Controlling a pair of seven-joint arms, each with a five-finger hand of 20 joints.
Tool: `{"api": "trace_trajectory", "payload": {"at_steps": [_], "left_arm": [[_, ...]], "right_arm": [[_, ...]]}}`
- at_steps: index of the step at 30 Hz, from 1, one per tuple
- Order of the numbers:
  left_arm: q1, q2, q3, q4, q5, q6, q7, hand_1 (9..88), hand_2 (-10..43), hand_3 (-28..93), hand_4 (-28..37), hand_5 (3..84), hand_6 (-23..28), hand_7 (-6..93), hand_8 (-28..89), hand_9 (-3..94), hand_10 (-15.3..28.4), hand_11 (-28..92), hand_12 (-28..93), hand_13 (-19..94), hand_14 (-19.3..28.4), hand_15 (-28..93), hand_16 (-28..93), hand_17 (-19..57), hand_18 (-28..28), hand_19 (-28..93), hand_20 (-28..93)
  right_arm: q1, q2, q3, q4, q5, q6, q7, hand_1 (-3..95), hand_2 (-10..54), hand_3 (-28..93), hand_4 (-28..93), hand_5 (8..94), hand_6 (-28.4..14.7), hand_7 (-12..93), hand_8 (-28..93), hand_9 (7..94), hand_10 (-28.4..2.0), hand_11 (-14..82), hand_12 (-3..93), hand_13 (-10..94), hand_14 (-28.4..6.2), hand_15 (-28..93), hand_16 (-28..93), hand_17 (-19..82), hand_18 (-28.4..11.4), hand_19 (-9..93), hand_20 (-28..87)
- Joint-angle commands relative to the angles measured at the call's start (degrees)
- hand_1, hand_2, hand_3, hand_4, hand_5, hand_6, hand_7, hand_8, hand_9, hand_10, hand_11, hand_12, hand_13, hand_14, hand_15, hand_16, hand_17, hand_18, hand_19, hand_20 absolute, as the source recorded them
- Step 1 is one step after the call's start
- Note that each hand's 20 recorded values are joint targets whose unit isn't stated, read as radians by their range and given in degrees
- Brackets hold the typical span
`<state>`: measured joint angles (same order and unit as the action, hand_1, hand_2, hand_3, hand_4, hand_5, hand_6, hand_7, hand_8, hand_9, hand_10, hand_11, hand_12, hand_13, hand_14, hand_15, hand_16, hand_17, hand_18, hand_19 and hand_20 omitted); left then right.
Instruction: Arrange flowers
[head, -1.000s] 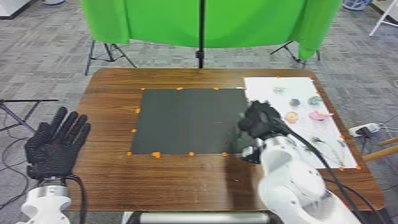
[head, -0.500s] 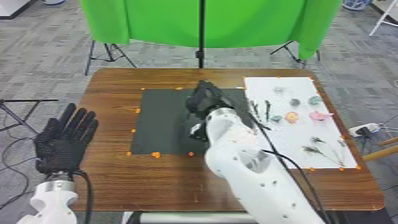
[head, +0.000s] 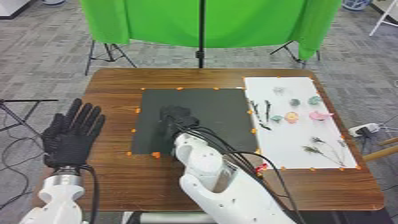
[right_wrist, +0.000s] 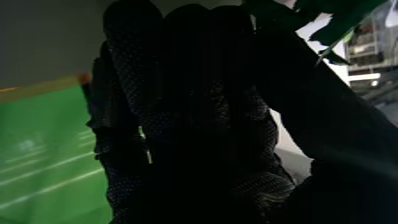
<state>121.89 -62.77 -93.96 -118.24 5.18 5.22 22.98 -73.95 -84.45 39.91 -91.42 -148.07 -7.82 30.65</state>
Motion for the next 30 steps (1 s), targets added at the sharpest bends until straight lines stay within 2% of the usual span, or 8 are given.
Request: {"api": "trace_trajectory", "payload": {"at_steps": [1,3,6,8,11,17,22,30], "left_arm": [[0.48,0.87,0.93,-0.30,-0.59,-0.56,1.71,28.8,15.2,80,-28.3,48.4,8.9,6.8,-8,43.2,15.6,17,10,33,16.2,30,-6,-7.3,13.5,35,11],[-0.01,0.93,1.17,0.02,-0.92,-0.78,1.51,28.7,15.2,80,-28.3,48.5,8.9,6.8,-8,43.2,15.7,17,10,33,16.2,30,-6,-7.2,13.5,35,11],[0.60,1.27,1.18,-0.37,-1.12,-0.23,1.76,28.7,15.2,80,-28.3,48.5,8.9,6.8,-8,43.3,15.7,17,10,33,16.2,30,-6,-7.2,13.5,35,11],[0.16,1.17,1.51,-0.20,-2.15,-0.86,1.89,28.8,15.2,80,-28.3,48.6,8.9,6.8,-8,43.3,15.7,17,10,33,16.2,31,-6,-7.2,13.5,35,11],[-0.45,1.18,1.92,-0.01,-1.90,-0.85,1.57,28.8,15.2,80,-28.3,48.7,9.0,6.9,-8,43.4,15.7,18,10,33,16.2,31,-6,-7.2,13.5,35,11],[-0.12,1.15,1.24,-0.18,-1.92,-0.98,1.58,28.6,15.2,80,-28.3,48.8,9.1,7.0,-8,43.5,15.8,18,10,33,16.1,31,-6,-7.2,13.5,35,11],[-0.02,1.13,1.19,-0.20,-2.03,-0.96,1.54,28.6,15.2,80,-28.3,48.9,9.1,7.2,-8,43.5,15.8,18,10,33,16.2,31,-6,-7.2,13.5,36,11],[-0.14,1.09,0.89,-0.45,-1.95,-0.25,1.07,29.0,14.5,80,-28.3,48.8,9.2,7.5,-8,43.4,15.8,18,10,33,16.2,32,-6,-7.2,13.5,36,11]], "right_arm": [[1.32,-4.27,-1.06,4.03,-0.75,-4.71,1.60,48.1,-9.5,83,-14,73.8,-0.6,49,15,85.2,-11.2,26.8,44.6,77,-8.9,41,37,34,-28.3,84,19],[1.63,-4.42,-0.93,4.64,1.18,-4.20,3.19,48.4,-9.5,83,-15,72.2,-0.6,51,13,84.3,-11.4,27.9,44.5,76,-9.1,42,36,34,-28.2,84,19],[1.12,-5.08,-0.08,4.82,4.11,-4.98,4.42,47.9,-9.5,82,-16,71.4,-0.8,52,13,83.5,-11.5,28.9,44.2,76,-9.7,43,34,34,-28.2,84,19],[1.04,-5.60,0.35,5.24,3.47,-5.79,4.83,44.8,-9.5,80,-18,71.0,-1.2,52,13,80.8,-13.1,36.0,38.1,75,-11.7,47,28,33,-28.2,85,18],[1.09,-6.17,1.35,6.00,4.25,-6.05,6.26,39.1,-9.5,78,-21,68.7,-2.6,51,12,76.2,-16.8,44.7,27.8,72,-13.9,51,21,32,-28.3,84,17],[1.42,-5.72,1.68,5.86,4.64,-7.18,7.93,32.1,-9.5,79,-21,67.4,-5.3,46,9,74.0,-17.9,46.4,26.0,70,-14.7,53,20,31,-28.4,84,16],[1.31,-5.70,1.62,5.08,6.43,-7.79,8.64,27.7,-9.5,80,-20,68.3,-7.0,46,-13,73.3,-18.5,46.6,25.4,69,-15.4,53,19,31,-28.4,85,15],[2.12,-4.43,1.21,4.51,7.79,-2.85,11.47,24.1,-9.5,79,-20,58.9,-11.0,40,-14,64.9,-22.0,49.8,25.9,66,-17.8,56,18,31,-28.4,86,14]]}}
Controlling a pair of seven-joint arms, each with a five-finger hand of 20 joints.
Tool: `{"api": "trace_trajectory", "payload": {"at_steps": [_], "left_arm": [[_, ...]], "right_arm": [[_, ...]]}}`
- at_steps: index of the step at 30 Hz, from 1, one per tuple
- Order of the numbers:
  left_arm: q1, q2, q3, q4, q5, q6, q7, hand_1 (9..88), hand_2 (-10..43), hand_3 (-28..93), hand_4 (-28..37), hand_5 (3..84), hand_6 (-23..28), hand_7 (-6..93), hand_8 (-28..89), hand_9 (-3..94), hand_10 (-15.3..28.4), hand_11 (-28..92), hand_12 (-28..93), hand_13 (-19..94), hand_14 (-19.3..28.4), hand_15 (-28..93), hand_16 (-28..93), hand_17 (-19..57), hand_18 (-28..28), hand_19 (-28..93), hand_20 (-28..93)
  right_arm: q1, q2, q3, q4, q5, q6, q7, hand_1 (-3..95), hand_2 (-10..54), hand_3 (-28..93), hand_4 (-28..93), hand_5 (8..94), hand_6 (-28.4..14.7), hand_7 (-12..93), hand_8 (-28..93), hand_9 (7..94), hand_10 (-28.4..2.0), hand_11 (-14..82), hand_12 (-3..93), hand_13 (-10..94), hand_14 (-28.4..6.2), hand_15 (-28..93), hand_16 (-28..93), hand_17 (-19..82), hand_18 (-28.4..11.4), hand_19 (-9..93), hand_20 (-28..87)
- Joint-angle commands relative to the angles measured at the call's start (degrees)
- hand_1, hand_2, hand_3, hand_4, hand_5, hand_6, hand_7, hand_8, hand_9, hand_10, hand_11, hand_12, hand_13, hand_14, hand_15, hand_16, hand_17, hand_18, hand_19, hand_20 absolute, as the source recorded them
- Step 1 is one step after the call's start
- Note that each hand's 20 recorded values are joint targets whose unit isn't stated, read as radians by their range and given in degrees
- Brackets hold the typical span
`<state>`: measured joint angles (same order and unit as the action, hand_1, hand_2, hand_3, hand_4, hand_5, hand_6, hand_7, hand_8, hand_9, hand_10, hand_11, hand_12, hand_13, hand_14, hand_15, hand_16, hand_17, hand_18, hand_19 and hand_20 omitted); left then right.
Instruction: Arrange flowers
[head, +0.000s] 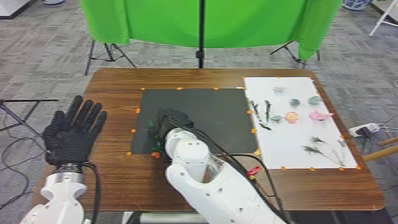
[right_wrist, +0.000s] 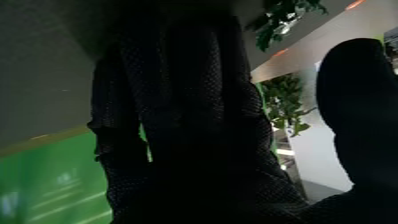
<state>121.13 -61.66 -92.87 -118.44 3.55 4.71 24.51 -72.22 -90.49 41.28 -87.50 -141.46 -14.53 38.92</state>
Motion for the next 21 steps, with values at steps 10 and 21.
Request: {"api": "trace_trajectory", "payload": {"at_steps": [10,21], "left_arm": [[2.78,-3.41,-2.89,-1.12,-1.24,1.53,-2.90,29.3,14.5,80,-28.3,49.1,9.4,8.2,-8,43.5,15.8,19,11,33,16.4,33,-6,-7.2,13.6,36,11],[4.31,-4.02,-3.56,-2.16,-0.82,1.15,-2.59,29.3,15.2,80,-28.3,49.7,9.8,8.5,-8,43.5,15.8,19,11,33,16.4,34,-7,-7.1,13.6,36,12]], "right_arm": [[-2.65,9.24,5.43,-10.23,11.35,10.40,1.91,22.3,-9.5,79,-19,51.2,-13.8,38,-15,57.8,-24.5,53.3,25.4,61,-19.1,60,16,30,-28.4,87,12],[-12.11,26.41,26.05,-25.33,11.02,19.51,2.74,28.8,-9.5,81,-21,56.4,-12.9,30,-12,61.1,-23.0,52.6,24.3,63,-18.0,60,16,32,-28.4,90,12]]}}
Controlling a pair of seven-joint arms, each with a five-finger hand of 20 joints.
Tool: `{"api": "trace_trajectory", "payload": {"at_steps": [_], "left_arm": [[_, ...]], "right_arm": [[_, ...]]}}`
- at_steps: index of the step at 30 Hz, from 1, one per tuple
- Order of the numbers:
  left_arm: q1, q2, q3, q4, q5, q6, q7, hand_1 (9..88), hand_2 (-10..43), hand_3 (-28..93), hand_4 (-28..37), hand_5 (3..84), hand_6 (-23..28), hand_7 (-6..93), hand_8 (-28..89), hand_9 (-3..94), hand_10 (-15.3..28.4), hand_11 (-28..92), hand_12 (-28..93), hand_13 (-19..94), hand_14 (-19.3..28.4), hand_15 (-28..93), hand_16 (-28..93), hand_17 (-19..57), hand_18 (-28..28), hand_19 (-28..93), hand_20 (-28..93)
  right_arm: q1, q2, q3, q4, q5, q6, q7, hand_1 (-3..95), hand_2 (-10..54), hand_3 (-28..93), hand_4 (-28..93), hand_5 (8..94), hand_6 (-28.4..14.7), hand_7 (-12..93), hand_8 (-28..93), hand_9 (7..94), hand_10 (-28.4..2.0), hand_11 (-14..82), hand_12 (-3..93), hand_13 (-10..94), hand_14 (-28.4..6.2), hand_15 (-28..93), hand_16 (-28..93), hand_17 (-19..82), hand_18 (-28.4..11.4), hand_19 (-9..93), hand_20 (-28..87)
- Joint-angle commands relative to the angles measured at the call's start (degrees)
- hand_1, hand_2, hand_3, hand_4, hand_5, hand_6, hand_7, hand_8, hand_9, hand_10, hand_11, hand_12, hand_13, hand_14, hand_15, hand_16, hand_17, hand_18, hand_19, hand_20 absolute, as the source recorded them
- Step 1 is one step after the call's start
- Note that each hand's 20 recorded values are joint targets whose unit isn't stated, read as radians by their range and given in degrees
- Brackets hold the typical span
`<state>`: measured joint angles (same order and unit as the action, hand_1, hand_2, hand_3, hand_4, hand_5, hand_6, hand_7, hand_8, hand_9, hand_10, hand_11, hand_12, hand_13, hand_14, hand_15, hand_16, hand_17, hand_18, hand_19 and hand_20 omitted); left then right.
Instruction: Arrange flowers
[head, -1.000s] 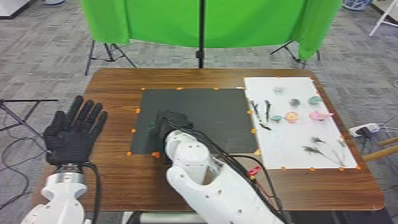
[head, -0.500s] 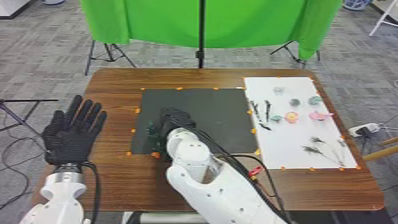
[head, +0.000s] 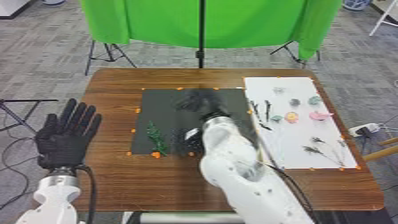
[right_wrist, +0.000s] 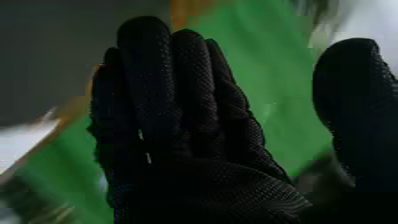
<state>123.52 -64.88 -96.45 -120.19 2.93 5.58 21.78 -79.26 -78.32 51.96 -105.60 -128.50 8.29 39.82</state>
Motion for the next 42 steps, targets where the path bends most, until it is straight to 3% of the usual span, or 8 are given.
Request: {"api": "trace_trajectory", "payload": {"at_steps": [1,8,17,25,31,34,42], "left_arm": [[2.11,-0.80,-0.02,-0.55,-0.21,0.34,0.36,29.2,15.2,80,-28.3,49.7,9.8,8.5,-8,43.6,15.9,19,11,33,16.4,34,-7,-7.1,13.6,36,12],[2.63,-0.61,-0.45,-0.83,-0.23,-0.04,1.22,29.0,15.5,80,-28.3,49.7,9.8,8.5,-8,43.6,15.9,19,11,33,16.4,35,-7,-7.1,13.6,36,12],[3.38,-1.03,-0.81,-1.06,-0.25,0.12,0.96,29.0,15.5,80,-28.3,49.6,9.8,8.6,-8,43.6,15.9,19,11,33,16.3,35,-7,-7.0,13.6,36,12],[4.26,-1.38,-1.08,-1.49,-0.35,0.34,1.29,28.9,15.6,80,-28.3,49.7,9.8,8.7,-8,43.8,15.9,20,11,33,16.3,35,-7,-7.0,13.6,36,12],[3.88,-1.71,-1.01,-1.18,-0.16,0.23,0.57,28.9,15.7,80,-28.3,49.8,9.8,8.8,-8,43.7,15.9,20,11,33,16.3,35,-7,-7.1,13.6,36,12],[3.81,-2.19,-1.32,-0.89,-0.29,0.46,-1.09,28.8,15.7,80,-28.3,49.7,9.8,8.7,-8,43.6,15.9,20,11,33,16.3,35,-7,-7.0,13.5,36,12],[4.01,-2.29,-1.54,-1.08,-0.45,0.54,-0.83,28.6,15.7,79,-28.3,49.5,9.8,8.6,-8,43.1,15.9,19,11,33,16.4,35,-7,-7.3,13.6,36,12]], "right_arm": [[-6.34,15.64,17.80,-8.28,-2.12,-4.75,2.78,29.6,-9.5,81,-21,57.1,-12.4,29,-12,61.2,-22.7,52.6,24.3,63,-17.7,60,16,32,-28.4,90,12],[-18.19,22.40,36.04,-16.77,-0.61,-14.90,7.98,34.1,-9.5,79,-28,61.4,-10.5,21,-12,62.2,-21.3,51.6,25.5,63,-16.5,61,19,31,-28.4,90,14],[-32.18,22.73,50.07,-19.89,0.25,-23.45,13.11,34.5,-9.5,77,-28,65.2,-9.2,15,-11,64.7,-20.0,54.4,27.7,65,-16.3,66,23,32,-28.4,91,17],[-37.68,20.47,50.78,-21.46,0.18,-25.03,11.70,35.8,-9.5,75,-28,67.3,-8.3,15,-11,65.9,-19.3,56.0,29.6,65,-15.9,68,26,32,-28.4,91,19],[-38.17,19.28,49.31,-21.31,-1.03,-24.45,11.18,35.5,-9.5,74,-28,66.5,-8.2,14,-11,65.3,-19.4,55.9,29.8,65,-15.9,68,27,32,-28.3,90,20],[-38.06,18.90,48.51,-20.56,-0.85,-25.15,10.98,35.8,-9.5,75,-28,66.4,-8.2,14,-11,65.2,-19.3,55.8,29.7,64,-15.9,68,27,32,-28.3,90,20],[-37.53,18.29,46.61,-18.97,-1.86,-25.54,11.47,38.2,-9.5,75,-28,66.4,-7.7,14,-11,65.4,-18.8,55.9,29.4,65,-15.6,68,26,32,-28.1,89,22]]}}
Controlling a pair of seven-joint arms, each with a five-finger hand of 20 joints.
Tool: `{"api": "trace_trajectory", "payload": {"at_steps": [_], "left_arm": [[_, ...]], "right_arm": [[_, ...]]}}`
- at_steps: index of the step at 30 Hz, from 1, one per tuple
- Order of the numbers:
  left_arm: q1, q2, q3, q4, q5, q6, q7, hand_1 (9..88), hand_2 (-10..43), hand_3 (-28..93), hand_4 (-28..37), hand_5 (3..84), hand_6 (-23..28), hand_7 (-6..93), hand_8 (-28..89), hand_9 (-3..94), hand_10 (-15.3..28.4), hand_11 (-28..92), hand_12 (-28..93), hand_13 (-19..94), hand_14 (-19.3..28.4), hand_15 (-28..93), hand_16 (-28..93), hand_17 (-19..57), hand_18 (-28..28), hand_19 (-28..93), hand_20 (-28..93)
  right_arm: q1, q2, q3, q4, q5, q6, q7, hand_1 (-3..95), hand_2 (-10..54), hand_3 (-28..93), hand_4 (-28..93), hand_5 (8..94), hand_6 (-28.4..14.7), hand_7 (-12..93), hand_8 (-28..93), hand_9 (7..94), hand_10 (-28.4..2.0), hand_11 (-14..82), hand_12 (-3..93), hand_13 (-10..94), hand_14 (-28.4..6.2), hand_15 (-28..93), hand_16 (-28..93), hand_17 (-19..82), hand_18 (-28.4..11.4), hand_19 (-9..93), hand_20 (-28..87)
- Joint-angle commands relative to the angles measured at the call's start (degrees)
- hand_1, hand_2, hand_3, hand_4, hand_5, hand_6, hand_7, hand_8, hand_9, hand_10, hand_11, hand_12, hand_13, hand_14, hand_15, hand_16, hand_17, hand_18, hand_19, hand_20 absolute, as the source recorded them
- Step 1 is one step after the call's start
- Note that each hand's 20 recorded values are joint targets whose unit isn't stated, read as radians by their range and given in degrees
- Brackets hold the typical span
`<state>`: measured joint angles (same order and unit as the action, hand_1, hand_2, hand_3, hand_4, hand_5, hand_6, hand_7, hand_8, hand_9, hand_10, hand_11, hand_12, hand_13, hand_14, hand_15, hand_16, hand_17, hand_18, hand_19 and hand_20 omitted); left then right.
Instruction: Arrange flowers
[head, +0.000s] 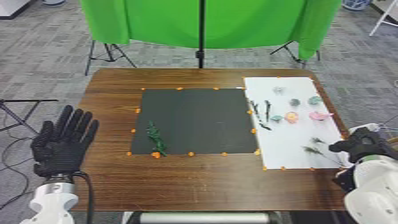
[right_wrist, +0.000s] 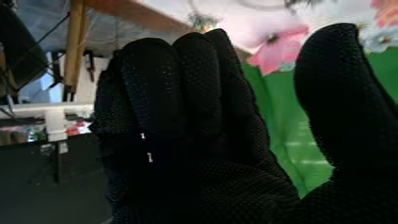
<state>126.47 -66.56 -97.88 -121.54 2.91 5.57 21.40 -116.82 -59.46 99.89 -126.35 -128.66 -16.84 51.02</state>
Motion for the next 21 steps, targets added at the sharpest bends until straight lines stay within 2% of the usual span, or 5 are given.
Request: {"api": "trace_trajectory", "payload": {"at_steps": [1,3,13,16,21], "left_arm": [[0.97,-0.63,-0.11,0.27,-0.49,0.81,-0.53,28.6,15.7,79,-28.3,49.5,9.8,8.6,-8,43.1,16.0,19,11,33,16.4,35,-7,-7.3,13.6,36,12],[1.03,-0.66,-0.15,0.08,-1.12,1.60,-0.94,28.8,16.0,79,-28.3,49.5,9.8,8.6,-8,43.0,15.9,19,11,33,16.4,35,-7,-7.4,13.6,36,12],[1.25,-0.78,0.62,0.15,-2.76,1.37,-1.09,28.8,17.1,79,-28.3,50.0,10.0,8.9,-8,43.2,16.1,20,11,32,16.4,36,-7,-7.6,13.6,37,12],[0.88,-0.86,1.04,0.27,-2.93,1.51,-1.33,28.7,17.0,79,-28.3,50.0,10.0,8.9,-8,43.4,16.1,20,11,32,16.4,36,-7,-7.6,13.6,37,12],[1.03,-0.80,0.87,0.18,-2.94,1.45,-1.20,28.7,16.9,79,-28.3,50.0,10.0,8.9,-8,43.4,16.1,20,11,32,16.5,36,-7,-7.6,13.6,37,12]], "right_arm": [[0.41,-0.57,-1.54,2.40,-1.14,0.28,1.14,38.8,-9.5,76,-28,66.5,-7.7,14,-11,65.4,-18.8,55.9,29.4,65,-15.5,68,26,32,-28.1,89,22],[0.84,-0.63,-1.80,3.53,-1.01,1.34,1.88,40.9,-9.5,77,-28,66.6,-7.4,15,-11,65.6,-18.6,55.9,29.3,65,-15.2,68,26,32,-28.0,89,22],[2.44,-0.85,-4.14,9.19,-3.70,7.38,1.00,50.5,-9.5,73,-28,69.6,-4.7,22,-13,67.9,-16.0,49.2,37.6,67,-13.7,67,26,33,-26.9,89,21],[2.74,-0.86,-5.20,10.01,-5.29,10.62,1.06,52.6,-9.5,69,-28,72.1,-5.2,30,1,70.6,-15.5,48.5,38.6,69,-13.4,67,27,34,-26.9,89,22],[2.43,-0.49,-5.46,9.04,-5.53,13.97,0.33,56.1,-9.5,72,-28,77.6,-4.9,39,10,77.2,-15.2,45.4,41.2,74,-13.0,65,28,36,-27.0,89,22]]}}
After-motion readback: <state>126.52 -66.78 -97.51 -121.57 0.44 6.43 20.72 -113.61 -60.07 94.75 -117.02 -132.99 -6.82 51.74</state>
